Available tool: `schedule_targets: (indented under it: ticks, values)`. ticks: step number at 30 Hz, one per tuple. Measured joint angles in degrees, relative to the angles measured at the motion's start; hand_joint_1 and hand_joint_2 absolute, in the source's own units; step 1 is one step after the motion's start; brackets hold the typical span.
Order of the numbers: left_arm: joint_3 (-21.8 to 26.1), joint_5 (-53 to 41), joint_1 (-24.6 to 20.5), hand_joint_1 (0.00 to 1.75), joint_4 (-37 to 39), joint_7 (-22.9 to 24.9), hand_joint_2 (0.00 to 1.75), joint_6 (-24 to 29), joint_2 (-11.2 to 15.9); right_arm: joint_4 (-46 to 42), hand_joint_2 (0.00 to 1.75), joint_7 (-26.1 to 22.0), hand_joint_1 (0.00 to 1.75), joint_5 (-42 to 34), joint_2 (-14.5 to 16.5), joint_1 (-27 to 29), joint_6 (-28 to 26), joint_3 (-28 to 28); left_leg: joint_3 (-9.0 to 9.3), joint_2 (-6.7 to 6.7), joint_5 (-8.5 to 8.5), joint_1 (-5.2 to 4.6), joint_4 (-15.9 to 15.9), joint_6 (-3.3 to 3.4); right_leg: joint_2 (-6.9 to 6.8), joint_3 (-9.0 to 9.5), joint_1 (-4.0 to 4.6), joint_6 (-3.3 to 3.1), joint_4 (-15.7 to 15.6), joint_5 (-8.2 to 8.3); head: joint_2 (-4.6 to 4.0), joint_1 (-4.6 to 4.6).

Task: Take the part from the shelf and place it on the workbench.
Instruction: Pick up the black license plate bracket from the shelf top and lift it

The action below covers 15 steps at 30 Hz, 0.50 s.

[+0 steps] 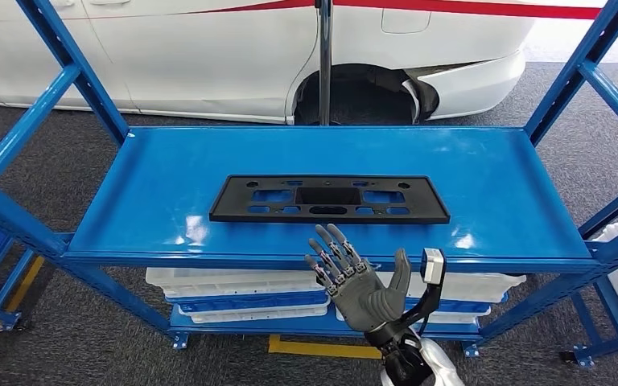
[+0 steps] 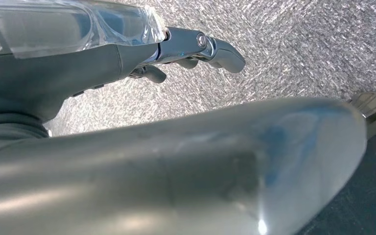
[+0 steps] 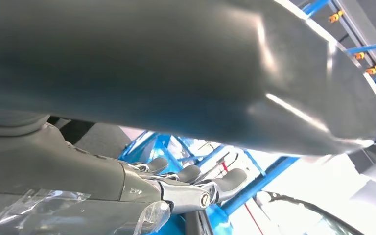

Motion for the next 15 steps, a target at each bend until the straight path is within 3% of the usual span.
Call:
schedule_targets:
  ticks: [3,5,7,10,11,13,15]
  values:
    - [0.0,0.2,0.0,0.00,0.0,0.0,0.00,0.1,0.0,-1.1,0.00,0.5,0.00,0.4,0.0,-0.2,-3.2,-0.3,-0.05,0.00,0.00,0.00,0.0,0.00,0.00,-0.03,0.00,0.00,0.0,0.00,0.00,0.00]
    - [0.0,0.7,0.0,0.00,0.0,0.0,0.00,0.4,0.0,-1.7,0.87,0.0,0.00,4.6,0.0,-0.4,-11.7,-0.5,-0.09,-0.01,0.00,-0.01,0.0,0.00,-0.01,-0.06,0.00,0.00,0.0,0.00,0.00,0.00]
    - [0.1,1.4,0.2,0.00,0.0,0.0,0.00,1.2,0.0,-2.5,1.75,-1.2,0.00,16.5,0.0,-0.6,-29.1,-0.6,-0.17,-0.02,0.00,-0.02,0.0,0.00,-0.01,-0.13,-0.01,0.00,0.0,0.00,0.00,-0.01]
    - [0.2,1.9,0.8,0.00,0.0,0.1,0.00,2.3,0.0,-4.6,1.75,0.2,0.00,49.6,1.0,-0.7,-59.7,-1.0,-0.33,-0.01,0.02,-0.04,0.0,0.00,0.00,-0.30,-0.02,0.00,0.0,0.01,0.00,0.00]
    - [0.3,1.9,0.9,0.00,0.0,0.3,0.00,2.6,0.0,-5.2,1.75,2.6,0.00,62.5,1.7,-0.7,-66.1,-1.2,-0.37,0.03,0.02,-0.04,0.0,0.00,0.07,-0.34,-0.02,0.01,0.0,0.03,0.00,-0.01]
    - [0.3,1.7,1.0,0.00,0.0,0.9,0.00,2.9,0.0,-5.6,1.75,11.7,0.00,86.8,2.9,-1.5,-71.4,-0.8,-0.42,0.15,0.01,-0.04,0.0,0.01,0.24,-0.41,-0.01,0.02,0.0,0.05,0.00,-0.03]
    - [0.3,1.3,0.7,0.00,0.0,1.5,0.00,3.0,0.0,-5.4,1.75,23.4,0.00,102.0,3.4,-3.5,-70.8,0.9,-0.44,0.19,0.02,-0.03,0.0,0.02,0.23,-0.45,0.00,0.02,0.0,0.06,0.00,-0.04]
